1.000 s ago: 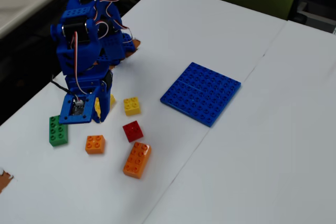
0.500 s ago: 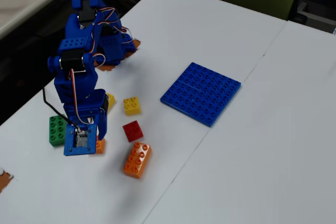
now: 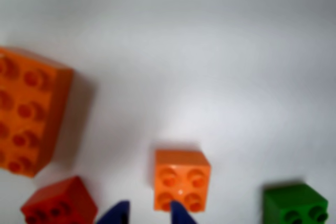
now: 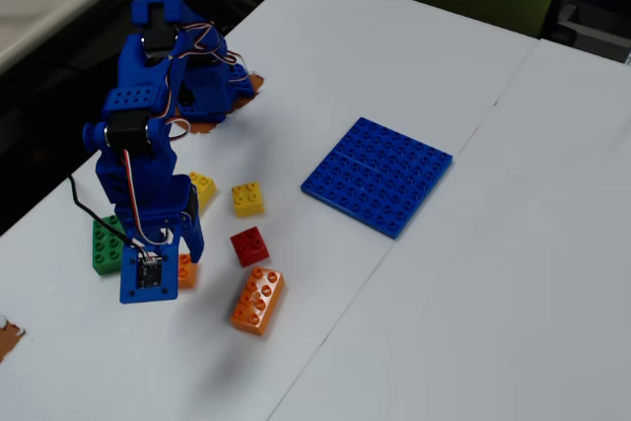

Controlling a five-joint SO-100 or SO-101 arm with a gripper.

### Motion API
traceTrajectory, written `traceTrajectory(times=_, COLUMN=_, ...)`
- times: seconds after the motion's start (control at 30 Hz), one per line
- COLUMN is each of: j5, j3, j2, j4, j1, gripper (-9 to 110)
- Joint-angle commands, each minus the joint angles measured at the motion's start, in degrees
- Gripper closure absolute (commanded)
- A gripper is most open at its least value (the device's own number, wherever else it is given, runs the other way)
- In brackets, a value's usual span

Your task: Pick up the 2x2 orange block and go up the 8x8 blue block.

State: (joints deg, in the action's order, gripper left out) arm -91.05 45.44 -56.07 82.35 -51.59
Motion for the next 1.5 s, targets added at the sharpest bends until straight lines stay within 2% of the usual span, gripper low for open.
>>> traceTrajectory(times=0.0, j5=-1.4, j3=-2.6, j2=-0.4, j4=-0.4, j1=-1.1, gripper=91)
traceTrajectory(times=0.27, j5=-7.5, j3=-2.6, j2=1.1, j4=-0.4, j1=-4.2, gripper=90)
traceTrajectory(times=0.53, j5=-10.0, j3=-2.6, j2=1.9, j4=-1.2, j1=-5.3, gripper=77)
traceTrajectory(times=1.47, j5=-12.5, j3=-2.6, j2=7.0, j4=-2.5, j1=-6.9, gripper=76)
